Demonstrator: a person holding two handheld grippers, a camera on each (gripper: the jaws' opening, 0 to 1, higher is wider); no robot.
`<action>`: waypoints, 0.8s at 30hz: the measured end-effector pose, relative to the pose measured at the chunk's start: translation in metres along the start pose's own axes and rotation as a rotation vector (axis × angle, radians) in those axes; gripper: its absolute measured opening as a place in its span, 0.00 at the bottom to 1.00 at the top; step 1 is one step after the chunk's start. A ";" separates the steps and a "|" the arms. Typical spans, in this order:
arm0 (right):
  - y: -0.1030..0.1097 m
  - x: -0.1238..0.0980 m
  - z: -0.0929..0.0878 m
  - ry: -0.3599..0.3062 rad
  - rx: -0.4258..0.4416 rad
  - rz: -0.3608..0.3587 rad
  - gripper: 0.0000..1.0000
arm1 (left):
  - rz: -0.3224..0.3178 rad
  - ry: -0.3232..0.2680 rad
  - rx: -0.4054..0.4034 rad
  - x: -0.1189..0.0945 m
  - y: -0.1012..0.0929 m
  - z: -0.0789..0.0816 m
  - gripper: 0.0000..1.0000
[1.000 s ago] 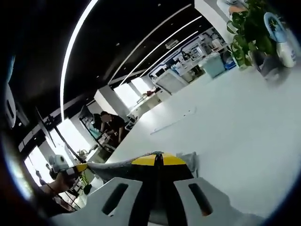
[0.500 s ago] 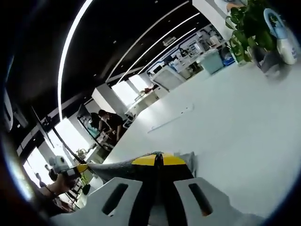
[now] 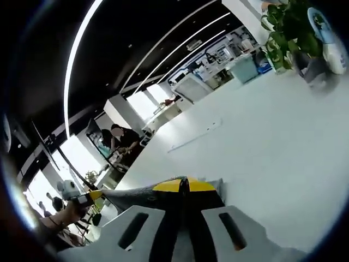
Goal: Fold the towel on the table until its edges align and the towel forms a compact rectangular stack.
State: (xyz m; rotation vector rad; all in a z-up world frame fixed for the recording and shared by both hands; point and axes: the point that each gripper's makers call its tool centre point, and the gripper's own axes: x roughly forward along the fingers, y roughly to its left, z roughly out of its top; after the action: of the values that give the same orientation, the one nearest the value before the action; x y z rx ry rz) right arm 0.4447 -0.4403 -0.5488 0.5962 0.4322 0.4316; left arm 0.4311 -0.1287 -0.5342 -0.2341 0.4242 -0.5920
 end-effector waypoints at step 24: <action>-0.029 0.025 -0.015 0.105 -0.012 -0.034 0.00 | -0.007 0.079 -0.008 0.026 0.019 -0.021 0.02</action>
State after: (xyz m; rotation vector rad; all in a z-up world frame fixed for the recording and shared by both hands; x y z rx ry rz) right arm 0.4655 -0.4429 -0.5840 0.5554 0.5387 0.4339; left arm 0.4501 -0.1304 -0.5672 -0.2206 0.5024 -0.6078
